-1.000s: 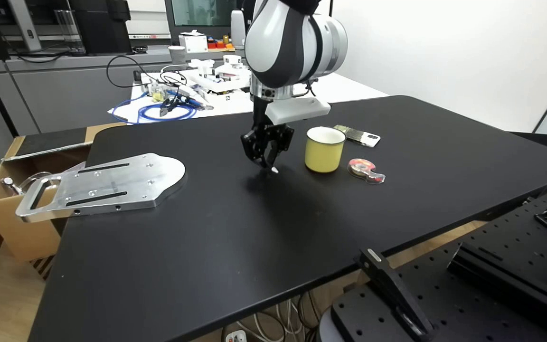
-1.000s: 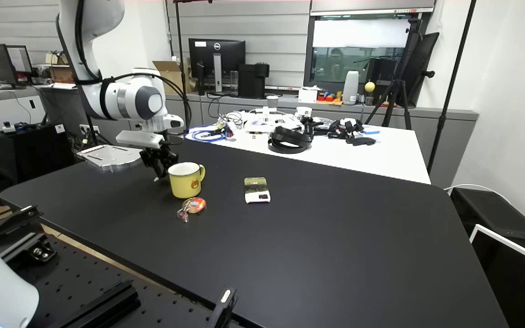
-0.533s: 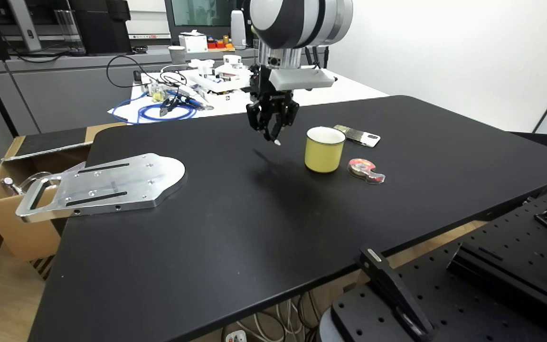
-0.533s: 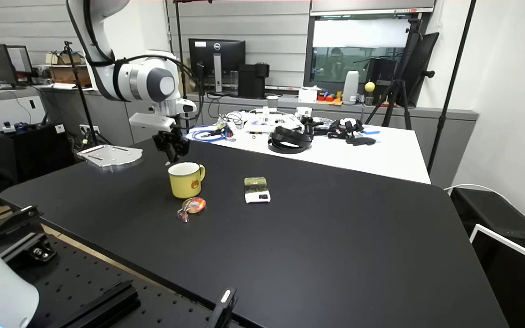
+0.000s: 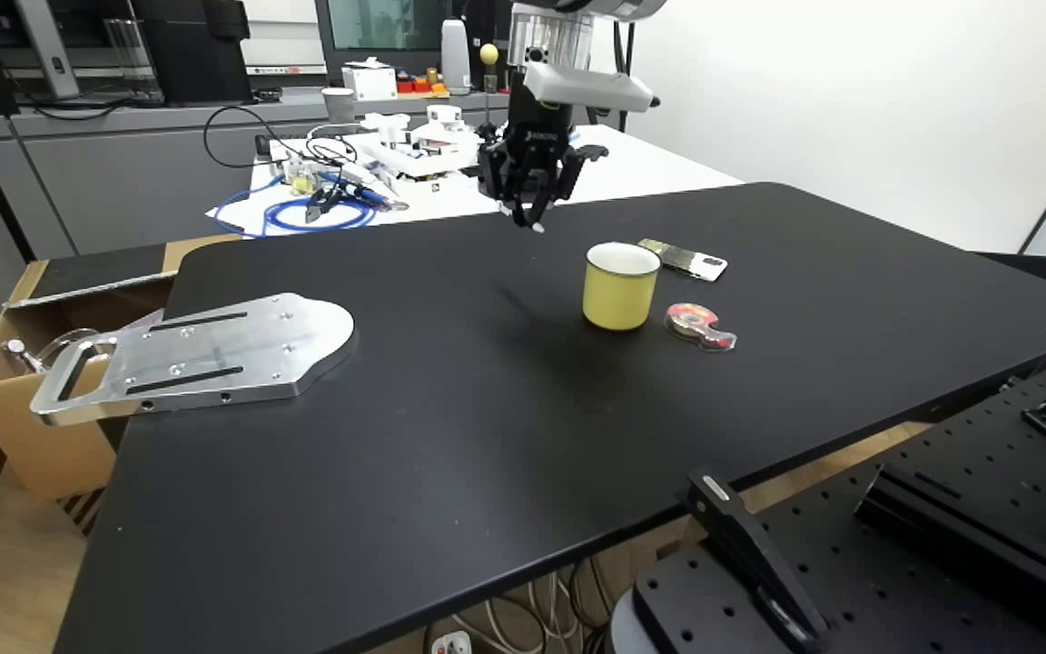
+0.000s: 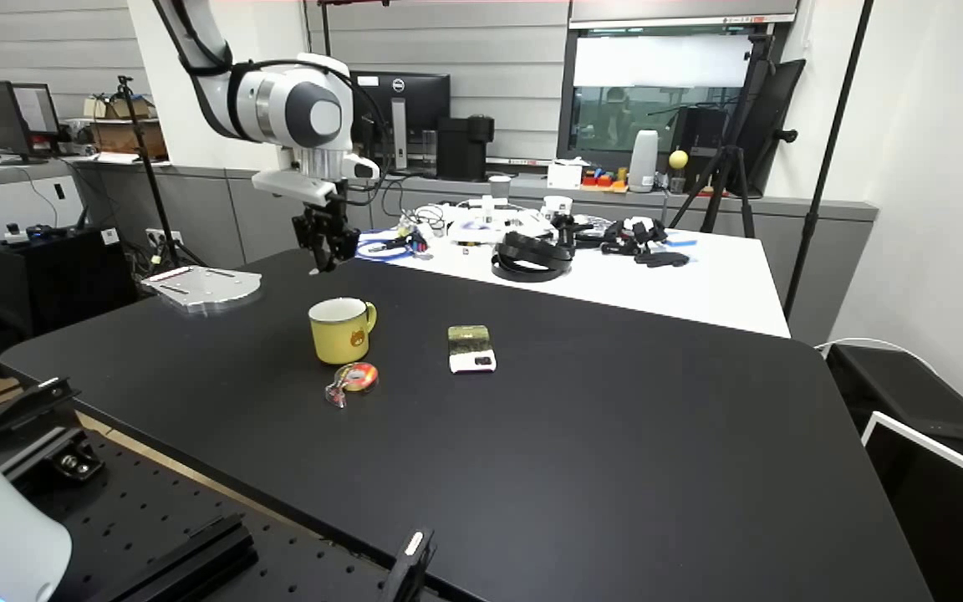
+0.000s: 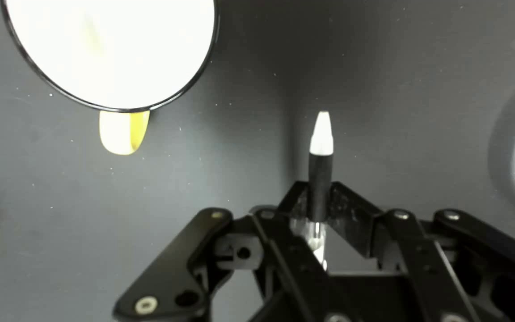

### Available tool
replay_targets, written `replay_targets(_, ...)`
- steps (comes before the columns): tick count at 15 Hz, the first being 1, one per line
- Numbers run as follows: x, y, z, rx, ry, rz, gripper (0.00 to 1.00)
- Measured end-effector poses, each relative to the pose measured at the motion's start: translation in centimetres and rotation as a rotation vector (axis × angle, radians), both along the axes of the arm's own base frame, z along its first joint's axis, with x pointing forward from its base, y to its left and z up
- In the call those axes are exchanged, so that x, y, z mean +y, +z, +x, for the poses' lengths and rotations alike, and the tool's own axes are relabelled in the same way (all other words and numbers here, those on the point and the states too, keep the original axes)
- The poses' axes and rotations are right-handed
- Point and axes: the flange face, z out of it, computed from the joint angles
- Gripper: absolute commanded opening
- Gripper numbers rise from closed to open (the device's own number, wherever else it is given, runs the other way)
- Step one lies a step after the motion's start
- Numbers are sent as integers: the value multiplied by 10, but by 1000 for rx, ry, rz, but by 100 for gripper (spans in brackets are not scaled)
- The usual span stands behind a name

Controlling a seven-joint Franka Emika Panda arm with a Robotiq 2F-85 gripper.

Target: Pick up the pen and place it in the cup

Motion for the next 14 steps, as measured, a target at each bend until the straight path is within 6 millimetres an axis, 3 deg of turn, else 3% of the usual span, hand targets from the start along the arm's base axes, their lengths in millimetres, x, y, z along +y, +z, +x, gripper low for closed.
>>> replay_targets(7, -28, 36, 8, 234, -14, 31, 5)
replay_targets(14, -61, 58, 1, 536, -13, 18, 5)
